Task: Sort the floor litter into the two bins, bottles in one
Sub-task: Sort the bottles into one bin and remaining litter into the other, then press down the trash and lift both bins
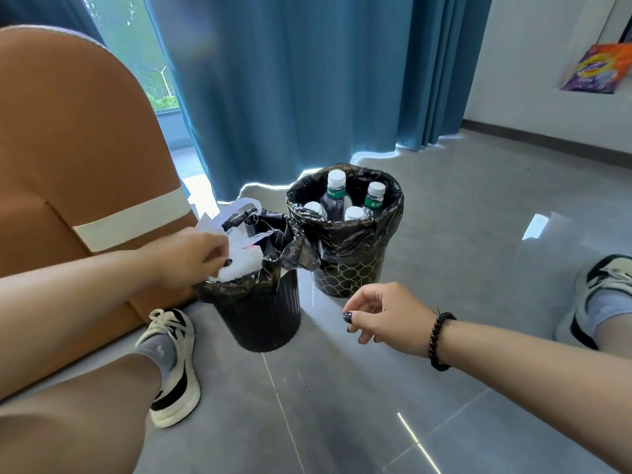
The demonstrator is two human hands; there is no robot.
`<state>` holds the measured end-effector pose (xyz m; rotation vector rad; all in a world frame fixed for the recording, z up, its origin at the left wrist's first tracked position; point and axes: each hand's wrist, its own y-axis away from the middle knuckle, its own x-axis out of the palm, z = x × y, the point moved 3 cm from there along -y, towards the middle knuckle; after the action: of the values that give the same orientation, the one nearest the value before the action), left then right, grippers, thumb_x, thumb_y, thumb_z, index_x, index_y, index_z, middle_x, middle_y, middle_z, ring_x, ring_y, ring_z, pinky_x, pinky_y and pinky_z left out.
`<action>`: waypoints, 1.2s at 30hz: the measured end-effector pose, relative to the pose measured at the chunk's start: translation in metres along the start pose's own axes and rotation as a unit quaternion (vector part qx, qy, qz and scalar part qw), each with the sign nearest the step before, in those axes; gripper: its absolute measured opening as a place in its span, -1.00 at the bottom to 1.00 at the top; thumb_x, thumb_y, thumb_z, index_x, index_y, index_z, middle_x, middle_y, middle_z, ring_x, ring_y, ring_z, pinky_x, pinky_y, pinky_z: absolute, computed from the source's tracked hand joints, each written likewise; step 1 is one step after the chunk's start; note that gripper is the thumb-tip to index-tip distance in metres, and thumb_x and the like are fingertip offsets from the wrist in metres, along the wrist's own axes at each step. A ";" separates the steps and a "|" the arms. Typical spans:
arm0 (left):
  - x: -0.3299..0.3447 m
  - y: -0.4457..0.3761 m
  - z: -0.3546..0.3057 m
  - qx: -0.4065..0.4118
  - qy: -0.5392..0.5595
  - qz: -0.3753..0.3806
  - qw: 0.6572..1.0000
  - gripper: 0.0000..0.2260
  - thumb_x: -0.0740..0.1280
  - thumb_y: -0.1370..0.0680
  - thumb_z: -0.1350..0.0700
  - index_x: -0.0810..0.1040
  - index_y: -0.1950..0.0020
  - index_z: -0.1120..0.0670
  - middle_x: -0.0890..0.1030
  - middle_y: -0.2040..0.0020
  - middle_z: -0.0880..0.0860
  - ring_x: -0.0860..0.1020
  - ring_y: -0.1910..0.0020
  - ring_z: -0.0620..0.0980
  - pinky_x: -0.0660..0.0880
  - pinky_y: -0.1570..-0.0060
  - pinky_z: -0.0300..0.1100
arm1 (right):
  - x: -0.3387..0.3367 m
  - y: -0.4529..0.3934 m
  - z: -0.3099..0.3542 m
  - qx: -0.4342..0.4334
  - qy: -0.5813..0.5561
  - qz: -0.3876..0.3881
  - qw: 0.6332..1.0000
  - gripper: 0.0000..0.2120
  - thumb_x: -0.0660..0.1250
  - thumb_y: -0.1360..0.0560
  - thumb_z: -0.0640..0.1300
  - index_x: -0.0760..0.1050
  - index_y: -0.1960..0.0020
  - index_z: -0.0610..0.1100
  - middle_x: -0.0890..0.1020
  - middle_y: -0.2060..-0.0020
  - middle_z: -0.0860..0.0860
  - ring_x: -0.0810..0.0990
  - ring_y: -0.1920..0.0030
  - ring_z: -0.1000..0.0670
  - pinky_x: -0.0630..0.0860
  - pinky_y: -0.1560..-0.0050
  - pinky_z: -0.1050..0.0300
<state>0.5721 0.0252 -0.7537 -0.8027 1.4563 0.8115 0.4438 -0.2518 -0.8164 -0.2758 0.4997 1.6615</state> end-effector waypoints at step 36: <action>-0.114 0.050 -0.171 0.082 -0.067 0.160 0.981 -0.85 0.24 -0.52 0.13 0.58 -0.02 0.04 0.68 0.13 -0.05 0.58 0.14 -0.07 0.55 0.19 -0.25 | -0.124 0.086 0.137 -0.084 0.397 -0.166 0.899 -0.85 0.28 -0.42 -0.19 0.63 0.15 -0.09 0.66 0.16 0.04 0.61 0.04 -0.02 0.58 -0.01 0.04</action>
<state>0.4451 -0.0938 -0.6333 -0.3845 1.5294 0.9528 0.3929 -0.3036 -0.6258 -1.1311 0.8560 1.2030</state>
